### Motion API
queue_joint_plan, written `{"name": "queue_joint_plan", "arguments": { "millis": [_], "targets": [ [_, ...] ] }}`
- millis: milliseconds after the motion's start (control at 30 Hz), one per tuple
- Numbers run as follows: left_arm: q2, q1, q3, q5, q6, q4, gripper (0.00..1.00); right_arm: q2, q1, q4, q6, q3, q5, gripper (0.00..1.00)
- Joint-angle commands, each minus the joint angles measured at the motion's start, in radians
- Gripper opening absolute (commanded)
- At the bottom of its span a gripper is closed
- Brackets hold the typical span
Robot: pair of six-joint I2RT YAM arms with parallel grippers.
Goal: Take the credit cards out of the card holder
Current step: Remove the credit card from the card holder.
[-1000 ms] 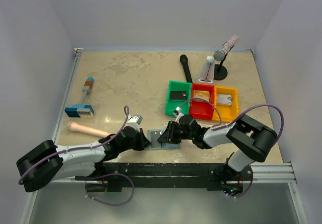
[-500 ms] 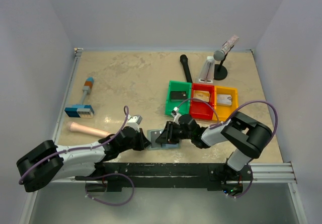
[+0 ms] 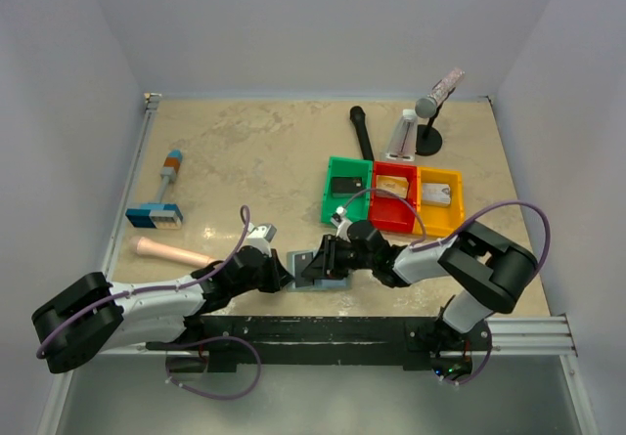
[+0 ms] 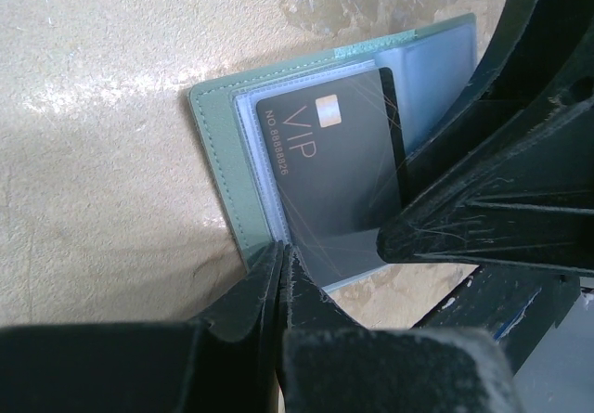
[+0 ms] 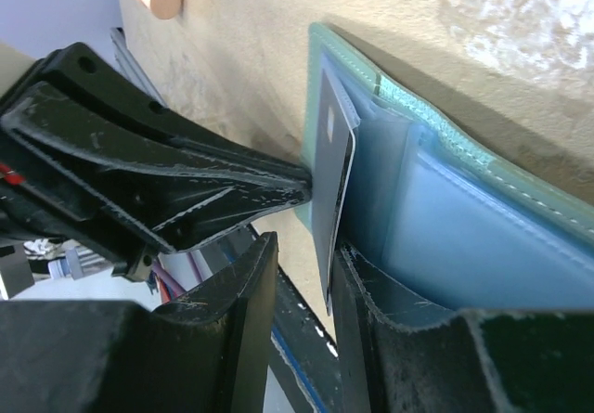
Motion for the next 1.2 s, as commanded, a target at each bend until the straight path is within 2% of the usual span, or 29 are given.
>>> {"name": "queue_joint_plan", "arguments": {
  "millis": [0,1167],
  "targets": [
    [0.013,0.002,-0.034,-0.03,-0.005,-0.049,0.0,-0.055,0.006,0.0,-0.03,0.007,-0.016,0.33],
    [0.03,0.002,-0.04,-0.043,-0.007,-0.052,0.0,-0.164,-0.037,-0.058,-0.054,-0.064,0.004,0.33]
  ]
}}
